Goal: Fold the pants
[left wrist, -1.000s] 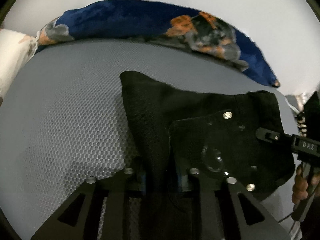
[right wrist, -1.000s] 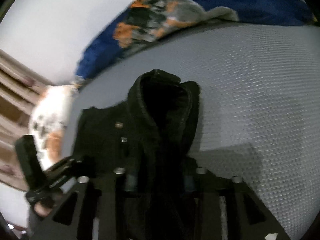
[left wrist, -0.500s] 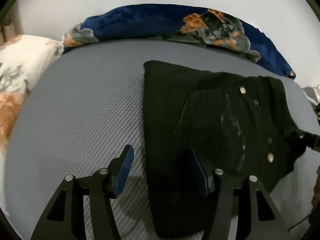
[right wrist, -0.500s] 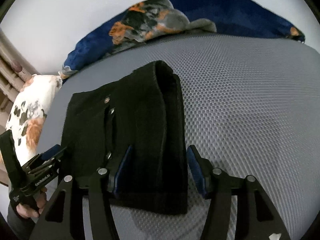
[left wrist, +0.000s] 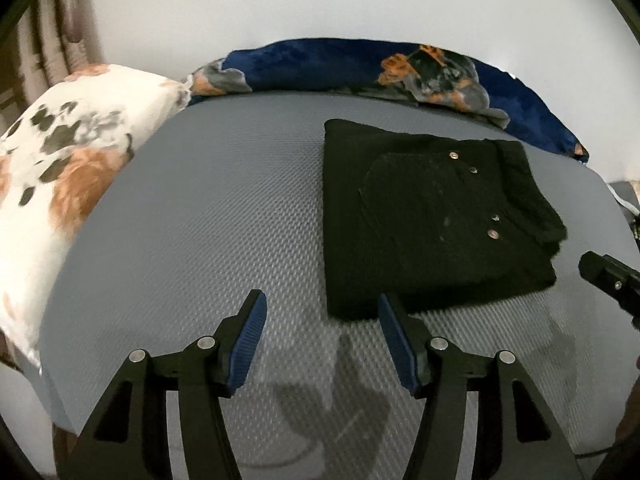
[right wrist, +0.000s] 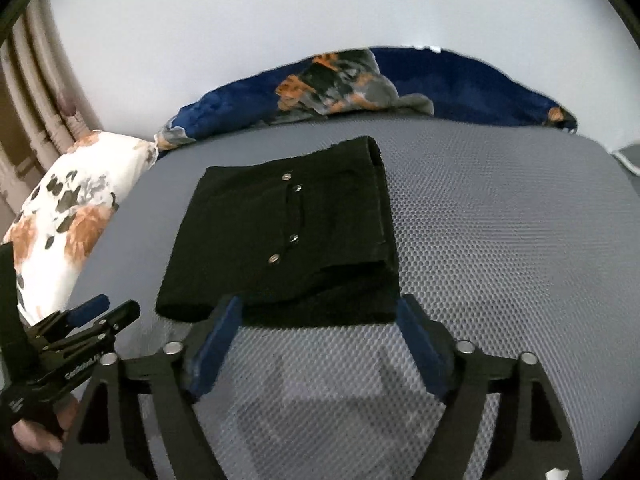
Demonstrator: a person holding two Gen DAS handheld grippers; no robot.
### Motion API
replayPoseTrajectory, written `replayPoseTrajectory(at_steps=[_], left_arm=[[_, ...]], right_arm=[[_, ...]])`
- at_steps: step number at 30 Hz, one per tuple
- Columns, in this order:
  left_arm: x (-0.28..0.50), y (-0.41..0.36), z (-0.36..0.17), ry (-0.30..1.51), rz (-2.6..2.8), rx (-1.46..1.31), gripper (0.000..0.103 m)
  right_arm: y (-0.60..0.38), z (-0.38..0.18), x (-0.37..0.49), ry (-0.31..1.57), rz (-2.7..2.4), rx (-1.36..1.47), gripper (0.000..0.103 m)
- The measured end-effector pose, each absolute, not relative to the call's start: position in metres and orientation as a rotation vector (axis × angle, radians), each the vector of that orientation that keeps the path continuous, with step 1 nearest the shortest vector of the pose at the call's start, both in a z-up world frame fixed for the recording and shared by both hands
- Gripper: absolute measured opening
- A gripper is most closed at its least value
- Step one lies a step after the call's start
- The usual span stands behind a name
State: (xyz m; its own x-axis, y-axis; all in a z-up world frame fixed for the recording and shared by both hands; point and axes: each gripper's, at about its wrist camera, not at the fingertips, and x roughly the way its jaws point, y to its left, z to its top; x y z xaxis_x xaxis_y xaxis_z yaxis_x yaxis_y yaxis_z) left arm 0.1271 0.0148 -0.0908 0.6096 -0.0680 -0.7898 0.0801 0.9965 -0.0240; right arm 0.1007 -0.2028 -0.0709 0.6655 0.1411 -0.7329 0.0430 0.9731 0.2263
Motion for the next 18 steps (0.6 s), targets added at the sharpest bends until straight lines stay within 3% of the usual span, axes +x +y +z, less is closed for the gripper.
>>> replayPoseTrajectory(at_steps=[6,18], left_arm=[[0.093,0.012,-0.083,0.893,-0.072,0.021,0.061],[0.067,0.002,-0.086,0.888,-0.067,0.041,0.061]], right_arm=[[-0.182,-0.064,0.075,0.803,0.045,0.183,0.091],[-0.173,-0.071,0.052,0.796,-0.001,0.179,0.093]])
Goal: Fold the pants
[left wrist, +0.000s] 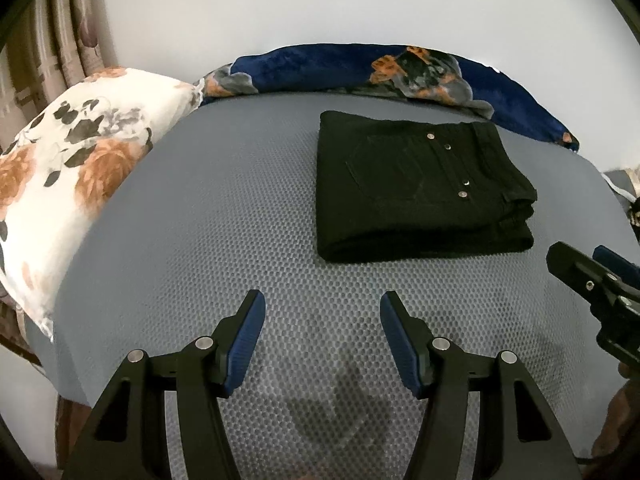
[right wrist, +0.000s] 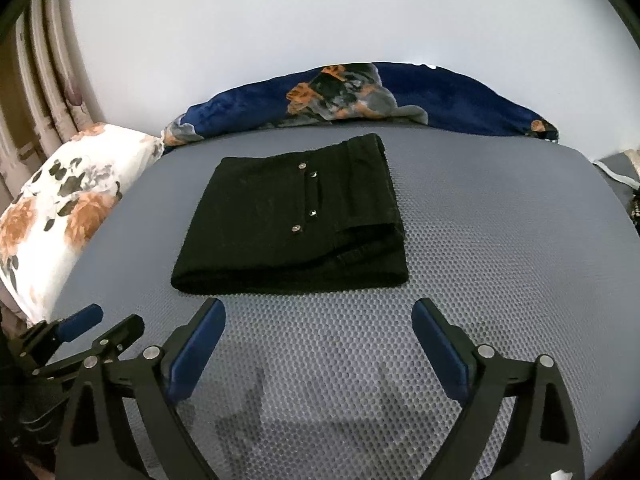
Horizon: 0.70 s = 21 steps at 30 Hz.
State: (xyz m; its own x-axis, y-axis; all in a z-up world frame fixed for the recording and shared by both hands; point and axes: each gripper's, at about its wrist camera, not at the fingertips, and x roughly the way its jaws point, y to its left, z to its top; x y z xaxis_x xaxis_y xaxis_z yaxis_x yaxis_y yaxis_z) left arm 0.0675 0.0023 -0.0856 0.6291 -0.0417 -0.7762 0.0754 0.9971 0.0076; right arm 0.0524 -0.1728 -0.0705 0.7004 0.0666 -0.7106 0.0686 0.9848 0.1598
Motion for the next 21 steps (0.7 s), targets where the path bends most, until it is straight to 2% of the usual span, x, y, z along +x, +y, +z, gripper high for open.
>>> replayPoseTrajectory(at_steps=[21], left_arm=[[0.066,0.004,-0.091,0.885,-0.041,0.064,0.061]], right_arm=[[-0.16,-0.073,0.047,0.788,-0.004,0.114,0.094]])
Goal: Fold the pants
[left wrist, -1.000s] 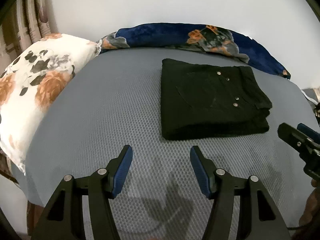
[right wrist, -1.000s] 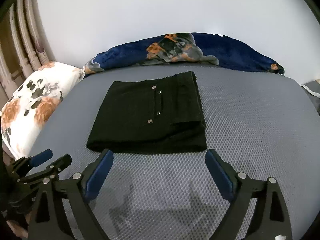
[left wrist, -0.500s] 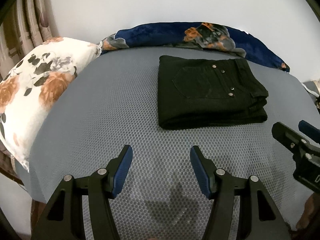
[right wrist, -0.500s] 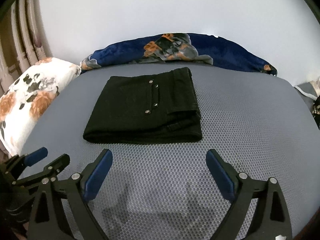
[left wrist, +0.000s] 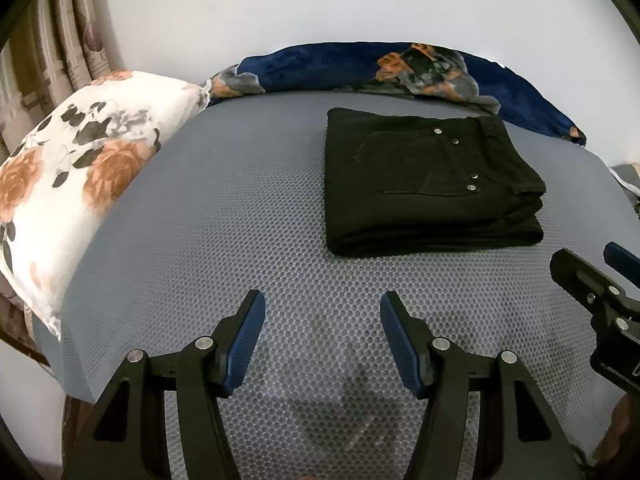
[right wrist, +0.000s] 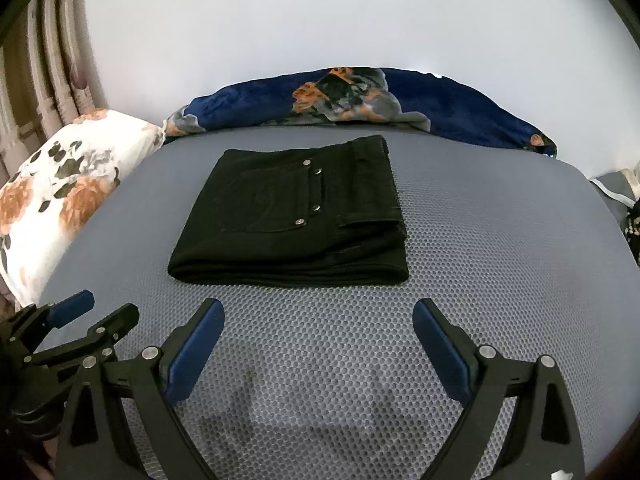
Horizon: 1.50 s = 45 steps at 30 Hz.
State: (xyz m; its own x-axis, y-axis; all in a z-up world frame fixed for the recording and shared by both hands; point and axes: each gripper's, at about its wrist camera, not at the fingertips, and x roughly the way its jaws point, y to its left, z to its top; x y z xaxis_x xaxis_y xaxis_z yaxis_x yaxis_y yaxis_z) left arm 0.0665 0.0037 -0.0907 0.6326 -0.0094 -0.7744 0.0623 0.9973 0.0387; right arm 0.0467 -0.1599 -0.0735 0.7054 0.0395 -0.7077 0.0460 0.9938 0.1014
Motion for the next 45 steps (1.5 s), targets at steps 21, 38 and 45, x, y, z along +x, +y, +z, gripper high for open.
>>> replayPoseTrajectory(at_steps=[21,38,45], left_arm=[[0.07,0.005,-0.097,0.906,-0.046,0.06,0.061],[0.069,0.004,-0.1,0.908,-0.051,0.056,0.061],[0.069,0.004,-0.101,0.908,-0.056,0.054,0.061]], right_arm=[[-0.155,-0.081,0.052,0.811,0.008,0.11,0.094],[-0.157,-0.084,0.053,0.822,0.013,0.122,0.094],[-0.156,-0.085,0.053,0.829,0.011,0.124,0.094]])
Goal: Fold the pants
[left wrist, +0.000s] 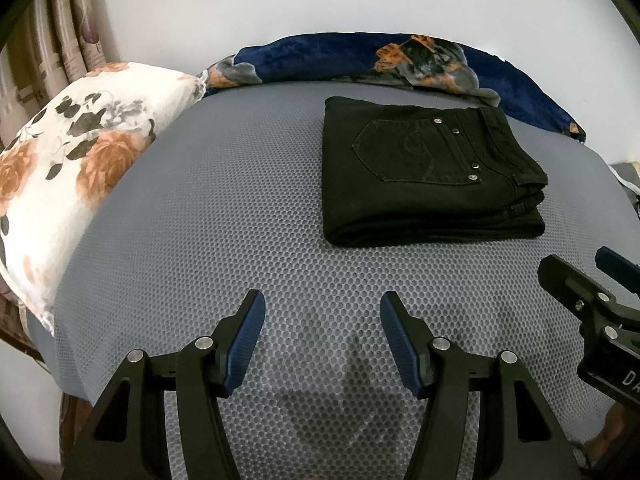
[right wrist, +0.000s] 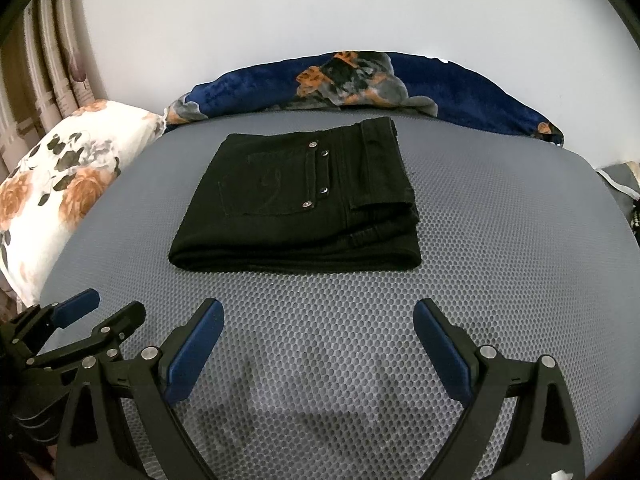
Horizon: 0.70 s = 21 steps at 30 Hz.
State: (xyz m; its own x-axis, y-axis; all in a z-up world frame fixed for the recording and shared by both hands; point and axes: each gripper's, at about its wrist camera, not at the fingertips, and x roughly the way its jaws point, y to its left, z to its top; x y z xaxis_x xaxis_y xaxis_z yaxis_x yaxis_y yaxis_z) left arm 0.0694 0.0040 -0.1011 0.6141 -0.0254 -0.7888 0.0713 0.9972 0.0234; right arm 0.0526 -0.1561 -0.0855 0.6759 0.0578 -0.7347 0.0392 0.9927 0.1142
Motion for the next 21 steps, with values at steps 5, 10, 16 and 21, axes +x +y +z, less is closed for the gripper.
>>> replayPoseTrajectory(at_steps=[5,10,16,21], left_arm=[[0.0693,0.0043,-0.1013,0.909,-0.054,0.054,0.061],[0.0692,0.0049,-0.1015,0.907,-0.058,0.054,0.061],[0.0666,0.004,-0.1021,0.91,-0.059,0.052,0.061],[0.0654,0.0033,-0.1015,0.911,-0.061,0.052,0.061]], right_arm=[[-0.1558,-0.0861,0.0512,0.83,0.004,0.124,0.094],[-0.1568,-0.0866,0.0512,0.835,0.002,0.129,0.094],[-0.1573,-0.0866,0.0513,0.835,0.001,0.128,0.094],[-0.157,-0.0862,0.0514,0.837,0.001,0.129,0.094]])
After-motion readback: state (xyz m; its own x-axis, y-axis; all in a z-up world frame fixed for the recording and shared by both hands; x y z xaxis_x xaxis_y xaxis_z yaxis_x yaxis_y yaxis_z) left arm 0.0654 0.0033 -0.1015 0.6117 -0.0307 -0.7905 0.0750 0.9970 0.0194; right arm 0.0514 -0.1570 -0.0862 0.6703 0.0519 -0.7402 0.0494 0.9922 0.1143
